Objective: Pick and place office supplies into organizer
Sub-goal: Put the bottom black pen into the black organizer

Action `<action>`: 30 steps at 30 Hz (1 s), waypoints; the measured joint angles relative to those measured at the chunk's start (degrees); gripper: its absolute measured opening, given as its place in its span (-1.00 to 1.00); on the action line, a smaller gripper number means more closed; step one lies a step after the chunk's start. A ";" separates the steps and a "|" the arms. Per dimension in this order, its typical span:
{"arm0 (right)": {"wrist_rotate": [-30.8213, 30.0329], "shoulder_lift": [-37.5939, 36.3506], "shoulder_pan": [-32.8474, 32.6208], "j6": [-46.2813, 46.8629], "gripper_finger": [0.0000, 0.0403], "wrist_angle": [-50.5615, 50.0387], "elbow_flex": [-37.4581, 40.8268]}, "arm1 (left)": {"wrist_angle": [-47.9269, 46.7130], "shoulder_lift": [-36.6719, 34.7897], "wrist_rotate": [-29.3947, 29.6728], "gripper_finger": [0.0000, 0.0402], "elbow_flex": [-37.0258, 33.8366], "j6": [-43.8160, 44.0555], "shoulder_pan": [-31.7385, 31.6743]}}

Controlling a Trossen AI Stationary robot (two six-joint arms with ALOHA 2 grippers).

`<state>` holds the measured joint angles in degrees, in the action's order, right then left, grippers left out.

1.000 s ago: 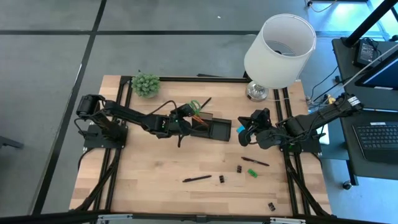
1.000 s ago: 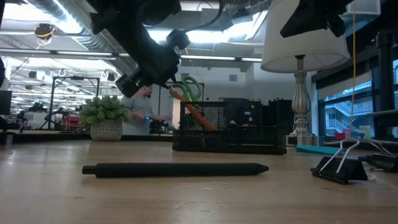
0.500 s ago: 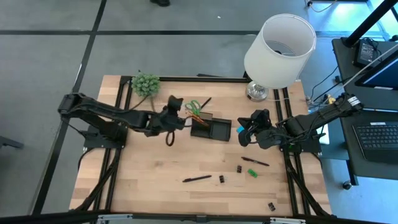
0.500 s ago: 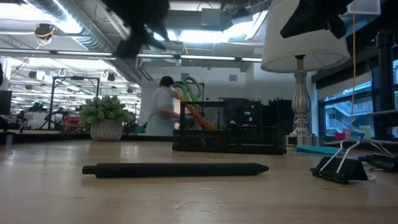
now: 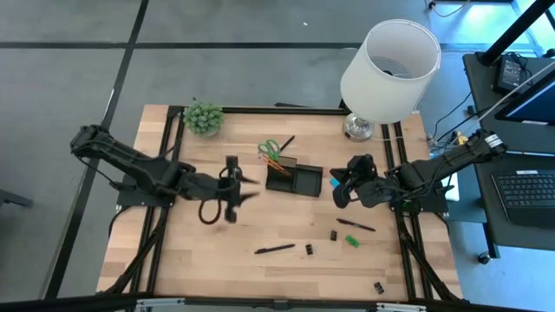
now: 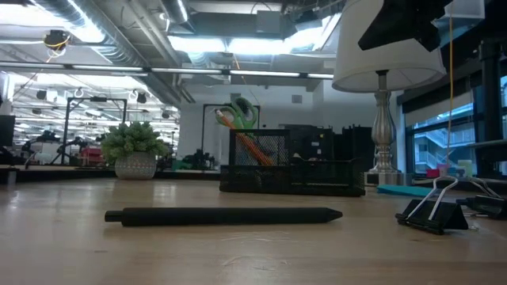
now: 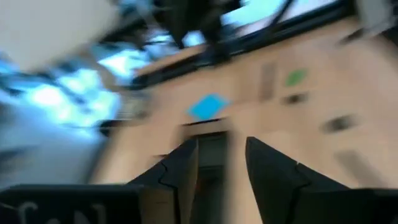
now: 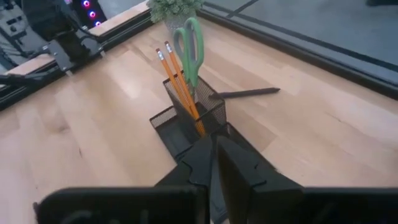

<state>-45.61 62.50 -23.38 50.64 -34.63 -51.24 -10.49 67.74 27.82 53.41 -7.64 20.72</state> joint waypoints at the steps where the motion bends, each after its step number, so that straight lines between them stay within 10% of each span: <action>1: 0.50 0.00 0.00 -0.05 -0.86 0.00 0.00 | 0.10 0.28 -2.83 -0.31 0.00 2.91 0.42; 9: 2.37 0.00 0.00 -1.71 -0.86 -0.02 0.00 | 4.61 8.12 -17.24 -0.16 0.01 17.11 5.67; 19: 3.84 0.02 -0.02 -1.78 -0.86 -1.25 0.00 | 4.16 23.43 -6.64 -0.15 1.65 25.40 12.46; 30: 4.93 0.02 -0.02 -1.85 -0.86 -1.47 0.00 | -31.04 39.70 -13.32 -0.15 26.58 39.21 12.01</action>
<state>-40.69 62.52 -23.40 48.80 -36.10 -51.24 -41.52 107.44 14.50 79.99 31.56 32.73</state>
